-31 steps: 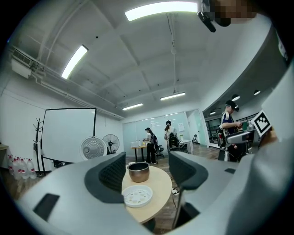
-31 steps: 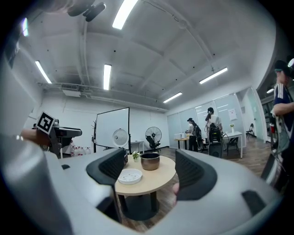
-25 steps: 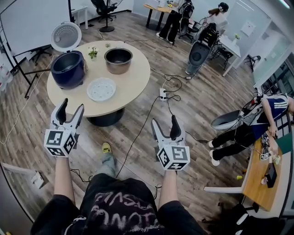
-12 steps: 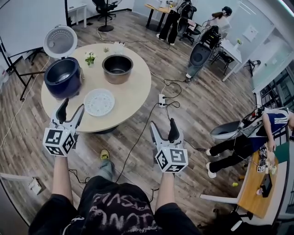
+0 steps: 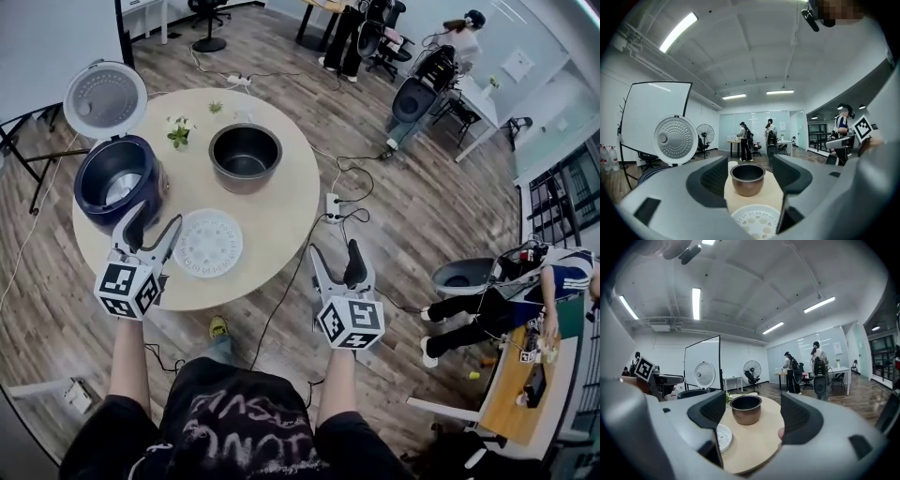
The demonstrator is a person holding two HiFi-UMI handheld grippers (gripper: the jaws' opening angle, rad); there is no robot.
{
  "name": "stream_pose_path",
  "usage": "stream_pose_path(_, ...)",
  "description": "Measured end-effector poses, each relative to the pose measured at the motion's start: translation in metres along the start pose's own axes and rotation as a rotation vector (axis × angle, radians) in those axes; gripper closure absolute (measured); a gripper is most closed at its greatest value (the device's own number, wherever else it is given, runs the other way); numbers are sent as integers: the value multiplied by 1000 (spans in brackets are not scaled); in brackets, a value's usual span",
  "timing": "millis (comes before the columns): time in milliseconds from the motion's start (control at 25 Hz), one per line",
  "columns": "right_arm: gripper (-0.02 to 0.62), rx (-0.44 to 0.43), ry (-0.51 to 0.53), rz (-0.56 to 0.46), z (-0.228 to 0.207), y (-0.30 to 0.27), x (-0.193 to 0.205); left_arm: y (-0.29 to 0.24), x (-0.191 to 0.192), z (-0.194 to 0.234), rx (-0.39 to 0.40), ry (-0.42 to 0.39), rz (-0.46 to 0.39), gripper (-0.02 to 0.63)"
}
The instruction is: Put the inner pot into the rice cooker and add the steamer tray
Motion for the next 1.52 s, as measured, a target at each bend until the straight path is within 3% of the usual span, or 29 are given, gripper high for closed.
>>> stream_pose_path(240, 233, 16, 14, 37, 18, -69, 1, -57, 5, 42, 55, 22, 18, 310)
stream_pose_path(520, 233, 30, 15, 68, 19, -113, 1, -97, 12, 66, 73, 54, 41, 310)
stream_pose_path(840, 233, 11, 7, 102, 2, -163, 8, -138, 23, 78, 42, 71, 87, 310)
stream_pose_path(1360, 239, -89, -60, 225, -24, -270, 40, -229, 49, 98, -31, 69, 189, 310)
stream_pose_path(1520, 239, -100, -80, 260, -25, -294, 54, -249, 69, 106, -44, 128, 217, 310)
Point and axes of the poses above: the fingertips, and each gripper's own axes: y backward along the fingers, z to its left, x out of its underside, the point moved 3 cm from there along y, backward along the fingers, and after that the axes turned 5 degrees about x, right-handed, at the moved point
